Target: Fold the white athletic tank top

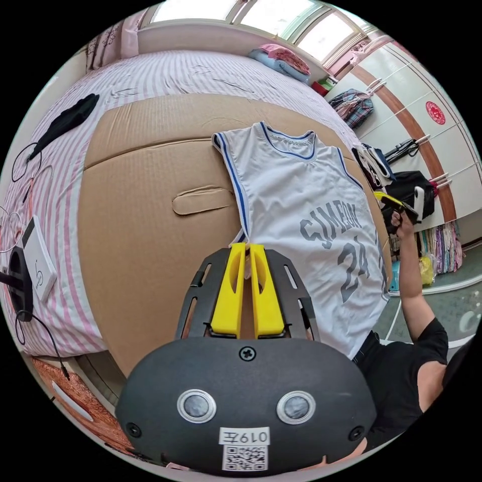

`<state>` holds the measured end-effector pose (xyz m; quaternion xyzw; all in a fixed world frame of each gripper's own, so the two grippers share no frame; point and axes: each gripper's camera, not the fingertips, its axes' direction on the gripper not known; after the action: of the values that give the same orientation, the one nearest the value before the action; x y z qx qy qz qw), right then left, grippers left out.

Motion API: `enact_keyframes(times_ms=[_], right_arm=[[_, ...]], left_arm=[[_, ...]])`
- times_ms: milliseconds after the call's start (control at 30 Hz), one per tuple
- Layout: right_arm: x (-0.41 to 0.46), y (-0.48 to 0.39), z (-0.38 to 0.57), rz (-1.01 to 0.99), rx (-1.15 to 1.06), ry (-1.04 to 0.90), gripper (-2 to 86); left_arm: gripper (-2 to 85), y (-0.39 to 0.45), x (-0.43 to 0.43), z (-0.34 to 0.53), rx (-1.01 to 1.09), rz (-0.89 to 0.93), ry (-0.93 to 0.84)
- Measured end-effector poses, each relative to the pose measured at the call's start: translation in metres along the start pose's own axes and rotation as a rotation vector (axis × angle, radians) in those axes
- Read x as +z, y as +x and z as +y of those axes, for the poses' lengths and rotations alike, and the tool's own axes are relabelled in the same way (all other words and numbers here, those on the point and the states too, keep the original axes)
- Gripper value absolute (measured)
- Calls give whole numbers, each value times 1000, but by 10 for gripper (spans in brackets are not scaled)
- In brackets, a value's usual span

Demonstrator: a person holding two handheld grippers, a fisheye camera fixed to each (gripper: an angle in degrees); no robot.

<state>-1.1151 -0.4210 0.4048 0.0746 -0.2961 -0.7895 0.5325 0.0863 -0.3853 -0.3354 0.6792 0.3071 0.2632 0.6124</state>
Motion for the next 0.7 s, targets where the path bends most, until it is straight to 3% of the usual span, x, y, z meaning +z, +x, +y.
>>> enact_keyframes(times_ms=[133, 233, 367, 467, 567, 700], right_arm=[[39, 41, -25, -175, 134, -140, 96], [40, 16, -19, -204, 46, -172, 26], [14, -93, 8, 56, -254, -36, 4], [28, -166, 41, 198, -434, -59, 40], [39, -200, 74, 330, -524, -52, 77], [9, -197, 94, 332, -495, 64, 64]], left_arm=[[12, 0, 8, 7, 4, -28, -11], [12, -4, 9, 14, -1, -19, 7], [14, 3, 16, 19, 24, -44, 24], [14, 13, 30, 20, 55, -79, 4], [15, 17, 40, 19, 65, -86, -15], [14, 7, 43, 20, 41, -49, -9]])
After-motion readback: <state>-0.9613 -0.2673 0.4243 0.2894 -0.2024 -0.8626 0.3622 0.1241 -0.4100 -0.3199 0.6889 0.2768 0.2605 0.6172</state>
